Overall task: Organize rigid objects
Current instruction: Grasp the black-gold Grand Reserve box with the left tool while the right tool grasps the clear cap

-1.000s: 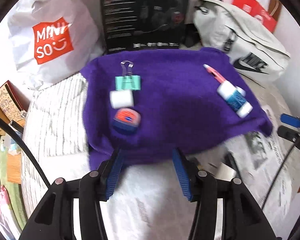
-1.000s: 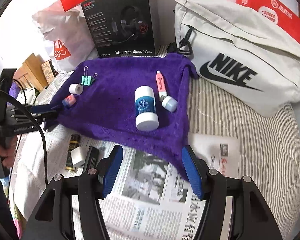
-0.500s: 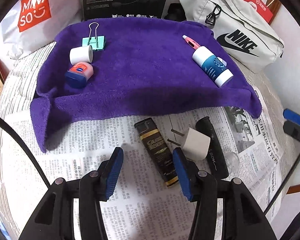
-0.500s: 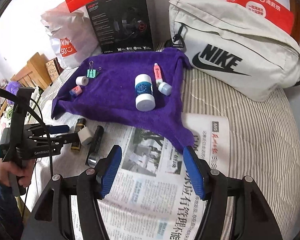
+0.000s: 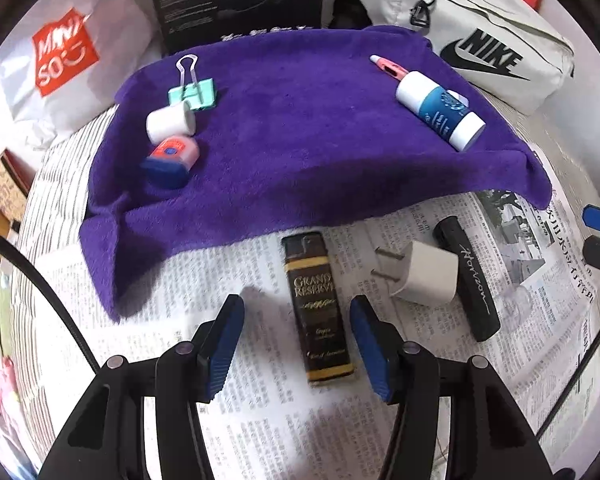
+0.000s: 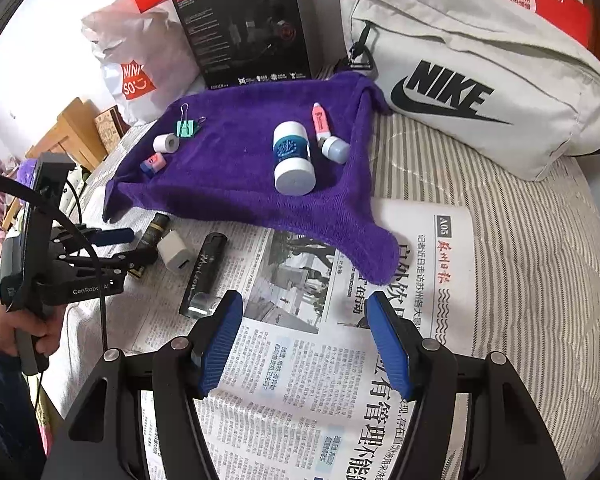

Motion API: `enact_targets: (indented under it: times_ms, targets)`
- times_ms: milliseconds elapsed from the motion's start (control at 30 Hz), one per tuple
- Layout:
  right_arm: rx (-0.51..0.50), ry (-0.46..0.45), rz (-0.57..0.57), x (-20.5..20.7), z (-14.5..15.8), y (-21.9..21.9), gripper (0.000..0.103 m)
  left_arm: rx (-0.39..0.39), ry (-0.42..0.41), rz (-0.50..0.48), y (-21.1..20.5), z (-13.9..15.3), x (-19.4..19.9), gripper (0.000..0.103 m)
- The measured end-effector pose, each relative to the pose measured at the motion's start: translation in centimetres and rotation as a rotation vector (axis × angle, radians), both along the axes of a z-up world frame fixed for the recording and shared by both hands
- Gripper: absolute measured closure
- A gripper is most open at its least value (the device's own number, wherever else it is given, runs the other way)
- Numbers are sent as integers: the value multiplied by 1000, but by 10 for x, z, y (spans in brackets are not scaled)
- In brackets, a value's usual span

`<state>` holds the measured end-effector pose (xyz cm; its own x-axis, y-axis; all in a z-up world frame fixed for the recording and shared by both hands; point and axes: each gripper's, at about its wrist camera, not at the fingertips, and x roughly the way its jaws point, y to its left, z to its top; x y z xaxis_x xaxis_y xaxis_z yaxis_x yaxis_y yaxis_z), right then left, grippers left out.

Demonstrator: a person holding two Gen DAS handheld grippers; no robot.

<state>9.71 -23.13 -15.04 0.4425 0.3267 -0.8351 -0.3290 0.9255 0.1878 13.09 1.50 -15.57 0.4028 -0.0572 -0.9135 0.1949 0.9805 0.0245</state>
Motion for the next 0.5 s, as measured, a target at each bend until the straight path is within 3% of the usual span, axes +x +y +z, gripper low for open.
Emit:
enact_targets:
  times_ms: [67, 167, 500]
  targets:
    - [-4, 9, 4, 1, -3, 1, 39, -8, -4, -11, -3, -1, 1, 52]
    - [-9, 18, 9, 0, -7, 2, 39, -30, -26, -31, -6, 0, 1, 79]
    - [30, 48, 69, -11, -15, 22, 39, -43, -49, 49, 34, -2, -19, 80]
